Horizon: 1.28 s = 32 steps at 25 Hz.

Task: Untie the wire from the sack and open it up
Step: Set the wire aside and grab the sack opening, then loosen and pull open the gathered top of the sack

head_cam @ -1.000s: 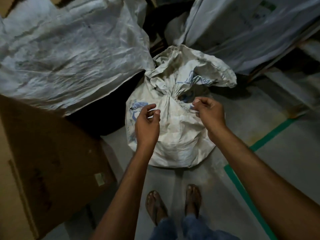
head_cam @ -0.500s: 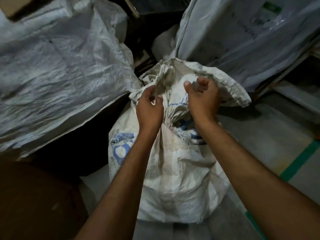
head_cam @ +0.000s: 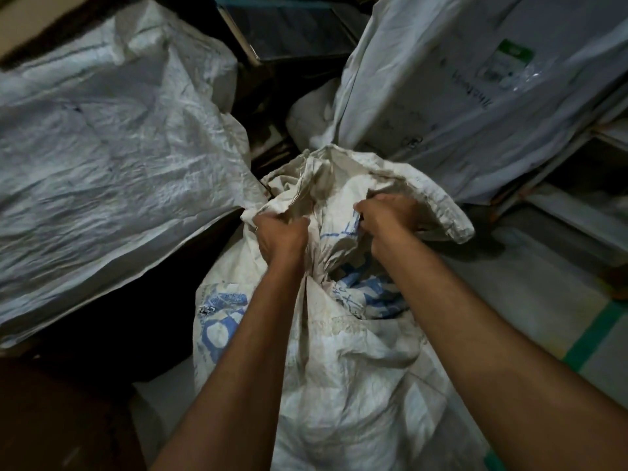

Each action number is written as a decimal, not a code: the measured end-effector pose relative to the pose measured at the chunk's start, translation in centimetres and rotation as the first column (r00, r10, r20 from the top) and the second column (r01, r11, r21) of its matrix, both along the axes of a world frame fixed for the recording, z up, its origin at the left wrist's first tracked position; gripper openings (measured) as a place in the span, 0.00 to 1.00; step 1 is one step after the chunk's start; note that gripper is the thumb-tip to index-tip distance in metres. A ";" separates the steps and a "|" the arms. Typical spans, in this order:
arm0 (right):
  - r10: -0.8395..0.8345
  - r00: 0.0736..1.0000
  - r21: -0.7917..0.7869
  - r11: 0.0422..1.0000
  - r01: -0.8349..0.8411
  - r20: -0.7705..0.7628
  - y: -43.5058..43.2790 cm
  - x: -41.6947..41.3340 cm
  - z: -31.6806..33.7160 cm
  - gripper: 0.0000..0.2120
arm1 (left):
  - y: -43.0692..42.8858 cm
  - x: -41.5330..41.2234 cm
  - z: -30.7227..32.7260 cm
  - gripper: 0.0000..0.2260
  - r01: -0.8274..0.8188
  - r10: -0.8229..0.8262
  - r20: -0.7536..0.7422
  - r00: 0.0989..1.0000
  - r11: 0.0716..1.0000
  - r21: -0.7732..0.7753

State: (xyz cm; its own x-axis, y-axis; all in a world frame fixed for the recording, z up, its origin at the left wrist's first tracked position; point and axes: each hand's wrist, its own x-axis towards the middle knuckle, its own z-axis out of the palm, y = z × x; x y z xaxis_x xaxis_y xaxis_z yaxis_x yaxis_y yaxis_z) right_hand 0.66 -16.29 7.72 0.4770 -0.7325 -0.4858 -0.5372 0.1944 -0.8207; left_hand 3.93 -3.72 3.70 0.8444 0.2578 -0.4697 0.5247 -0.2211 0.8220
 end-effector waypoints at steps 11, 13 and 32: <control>0.385 0.883 0.076 0.905 -0.418 0.269 3.5 -8.7 10.3 0.17 | 1.0 -4.8 15.9 0.25 0.306 -0.231 0.285 0.930 0.917 -0.254; 0.380 0.871 0.131 0.891 -0.435 0.311 4.7 -10.1 13.0 0.16 | 1.9 -4.4 18.1 0.18 0.233 -0.169 0.239 0.956 0.933 -0.274; -0.151 0.987 0.640 0.764 0.082 0.054 6.8 -20.0 28.4 0.02 | 4.0 -17.5 29.2 0.09 -0.210 0.054 -0.317 0.947 0.850 -0.483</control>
